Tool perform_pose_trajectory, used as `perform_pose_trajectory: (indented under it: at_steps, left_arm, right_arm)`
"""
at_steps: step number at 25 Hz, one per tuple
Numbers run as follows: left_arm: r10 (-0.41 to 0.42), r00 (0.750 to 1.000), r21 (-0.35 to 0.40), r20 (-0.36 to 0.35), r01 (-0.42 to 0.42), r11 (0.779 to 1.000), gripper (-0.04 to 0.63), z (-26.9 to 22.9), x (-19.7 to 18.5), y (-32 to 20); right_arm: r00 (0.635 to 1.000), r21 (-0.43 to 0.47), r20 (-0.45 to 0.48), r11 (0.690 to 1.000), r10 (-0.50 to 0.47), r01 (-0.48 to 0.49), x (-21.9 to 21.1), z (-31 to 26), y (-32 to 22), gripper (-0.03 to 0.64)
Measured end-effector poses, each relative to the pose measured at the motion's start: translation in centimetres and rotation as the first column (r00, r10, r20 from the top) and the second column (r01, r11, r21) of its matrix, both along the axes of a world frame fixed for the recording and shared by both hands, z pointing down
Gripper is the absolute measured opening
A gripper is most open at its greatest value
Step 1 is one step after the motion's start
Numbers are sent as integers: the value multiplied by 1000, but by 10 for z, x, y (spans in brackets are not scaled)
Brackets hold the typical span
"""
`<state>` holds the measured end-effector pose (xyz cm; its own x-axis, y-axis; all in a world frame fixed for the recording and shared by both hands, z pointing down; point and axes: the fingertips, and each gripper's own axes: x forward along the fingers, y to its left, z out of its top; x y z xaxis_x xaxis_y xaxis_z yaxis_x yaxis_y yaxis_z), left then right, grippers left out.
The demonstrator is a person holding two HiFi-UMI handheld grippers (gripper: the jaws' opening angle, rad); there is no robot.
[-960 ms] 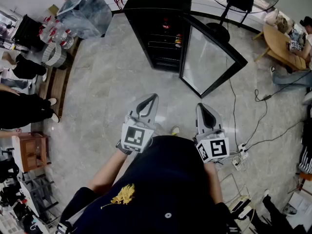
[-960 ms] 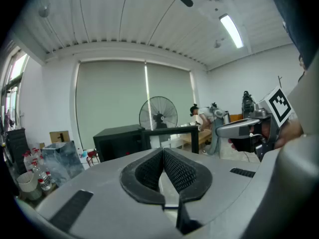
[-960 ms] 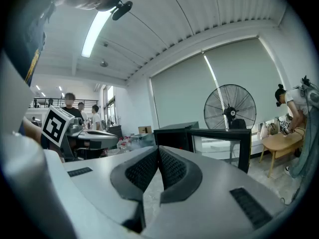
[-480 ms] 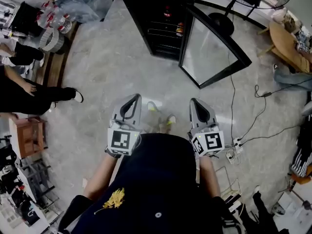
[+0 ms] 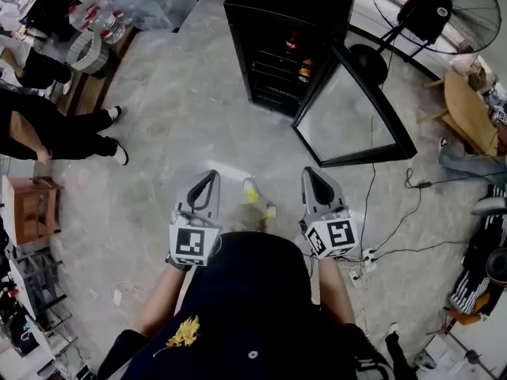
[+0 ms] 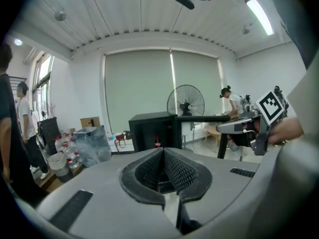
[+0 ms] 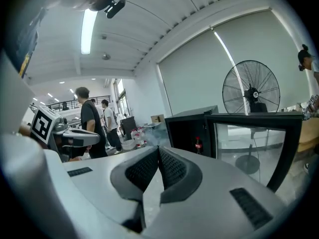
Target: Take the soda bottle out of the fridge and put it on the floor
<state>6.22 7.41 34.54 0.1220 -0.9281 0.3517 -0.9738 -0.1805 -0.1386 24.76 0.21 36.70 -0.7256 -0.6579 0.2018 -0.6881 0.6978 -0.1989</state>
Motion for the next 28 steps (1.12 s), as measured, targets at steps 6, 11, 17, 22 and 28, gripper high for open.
perform_pose_trajectory:
  at_steps: [6, 11, 17, 22, 28]
  left_arm:
    - [22, 998, 67, -66, -18, 998, 18, -13, -43, -51]
    - [11, 988, 142, -155, 12, 990, 18, -17, -71, -82]
    - [-21, 980, 133, -196, 48, 990, 18, -6, -108, -80]
    - [-68, 977, 138, -203, 97, 986, 18, 1, -139, -76]
    - [-138, 974, 146, -182, 165, 975, 18, 6, -162, -76]
  right_arm:
    - [997, -37, -75, 999, 8, -11, -54, -4, -30, 52]
    - [982, -94, -187, 996, -16, -2, -78, 6, -63, 145]
    - [974, -197, -224, 980, -25, -20, -103, 30, -99, 215]
    - [942, -156, -326, 987, -78, 28, -138, 48, -142, 215]
    - [895, -82, -438, 995, -89, 59, -176, 77, -233, 215]
